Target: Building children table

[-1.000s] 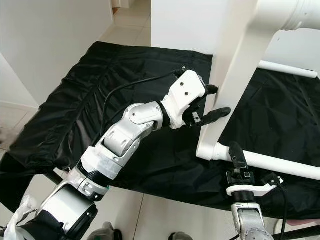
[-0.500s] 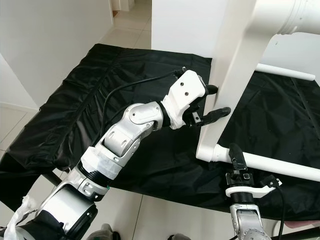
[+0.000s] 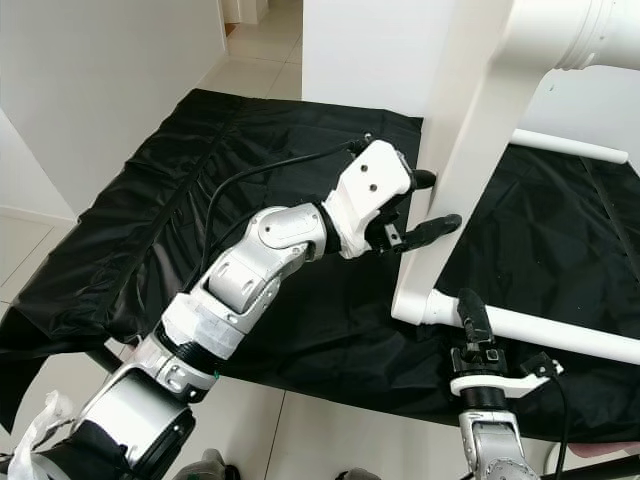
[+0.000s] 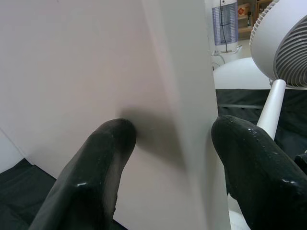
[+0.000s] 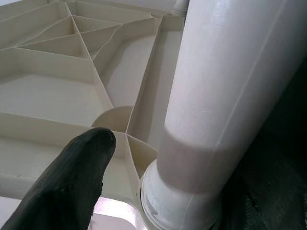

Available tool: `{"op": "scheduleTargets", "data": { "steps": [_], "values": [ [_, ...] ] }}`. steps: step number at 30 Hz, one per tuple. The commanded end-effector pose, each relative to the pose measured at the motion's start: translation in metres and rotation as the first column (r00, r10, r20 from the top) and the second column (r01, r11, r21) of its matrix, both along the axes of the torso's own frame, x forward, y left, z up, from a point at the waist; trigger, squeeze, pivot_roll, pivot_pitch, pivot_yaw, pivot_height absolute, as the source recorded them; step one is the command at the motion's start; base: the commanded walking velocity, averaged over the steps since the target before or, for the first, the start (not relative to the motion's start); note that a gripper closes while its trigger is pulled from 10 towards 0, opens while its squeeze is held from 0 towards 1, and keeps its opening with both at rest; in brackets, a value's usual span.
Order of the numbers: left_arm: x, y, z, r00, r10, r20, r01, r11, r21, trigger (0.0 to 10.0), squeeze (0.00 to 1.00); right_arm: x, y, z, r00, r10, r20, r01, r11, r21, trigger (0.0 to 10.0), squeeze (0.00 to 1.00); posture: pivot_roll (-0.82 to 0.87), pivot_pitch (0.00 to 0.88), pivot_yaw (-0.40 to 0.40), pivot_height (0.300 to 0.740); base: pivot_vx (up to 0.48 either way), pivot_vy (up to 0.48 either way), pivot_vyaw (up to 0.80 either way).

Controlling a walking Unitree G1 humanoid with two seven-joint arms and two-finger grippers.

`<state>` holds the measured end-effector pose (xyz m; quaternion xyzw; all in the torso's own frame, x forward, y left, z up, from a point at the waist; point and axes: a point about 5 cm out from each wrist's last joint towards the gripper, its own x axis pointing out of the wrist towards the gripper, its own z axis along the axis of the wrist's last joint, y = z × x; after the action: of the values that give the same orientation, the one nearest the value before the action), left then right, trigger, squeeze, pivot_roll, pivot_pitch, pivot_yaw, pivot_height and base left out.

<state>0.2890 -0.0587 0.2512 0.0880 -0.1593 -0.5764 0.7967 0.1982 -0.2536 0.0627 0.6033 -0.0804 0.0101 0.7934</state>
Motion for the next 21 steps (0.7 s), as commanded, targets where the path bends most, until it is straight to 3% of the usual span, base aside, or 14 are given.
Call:
{"op": "scheduleTargets", "data": {
  "steps": [1,3,4,8,21],
  "values": [
    [0.003,0.000,0.002,0.999,0.054,-0.004,-0.054,0.998,-0.015,10.0,0.00,-0.129,0.081,-0.023,0.988,-0.027,-0.151,0.058,0.977,0.206,10.0,0.00,0.03,0.154,0.116,0.740,0.000,0.000,0.00],
    [0.003,0.000,0.002,0.999,0.054,-0.004,-0.054,0.998,-0.015,10.0,0.00,-0.129,0.081,-0.023,0.988,-0.027,-0.151,0.058,0.977,0.206,10.0,0.00,0.03,0.154,0.116,0.740,0.000,0.000,0.00],
    [0.003,0.000,0.001,0.998,0.060,-0.004,-0.061,0.998,-0.017,10.0,0.00,-0.130,0.081,-0.025,0.984,-0.049,-0.169,0.084,0.975,0.207,10.0,0.00,0.03,0.000,0.000,0.740,0.000,0.000,0.00],
    [-0.018,0.002,-0.022,0.999,-0.040,-0.013,0.041,0.998,0.056,10.0,0.00,-0.138,0.095,0.005,0.978,-0.176,-0.112,0.191,0.971,0.143,10.0,0.00,-0.01,0.000,0.000,0.740,0.000,0.000,0.00],
    [-0.022,0.004,-0.027,0.998,-0.058,-0.015,0.059,0.996,0.068,10.0,0.00,-0.138,0.100,0.009,0.988,-0.137,-0.069,0.144,0.984,0.106,10.0,0.00,-0.01,0.000,0.000,0.740,0.000,0.000,0.00]
  ]
}}
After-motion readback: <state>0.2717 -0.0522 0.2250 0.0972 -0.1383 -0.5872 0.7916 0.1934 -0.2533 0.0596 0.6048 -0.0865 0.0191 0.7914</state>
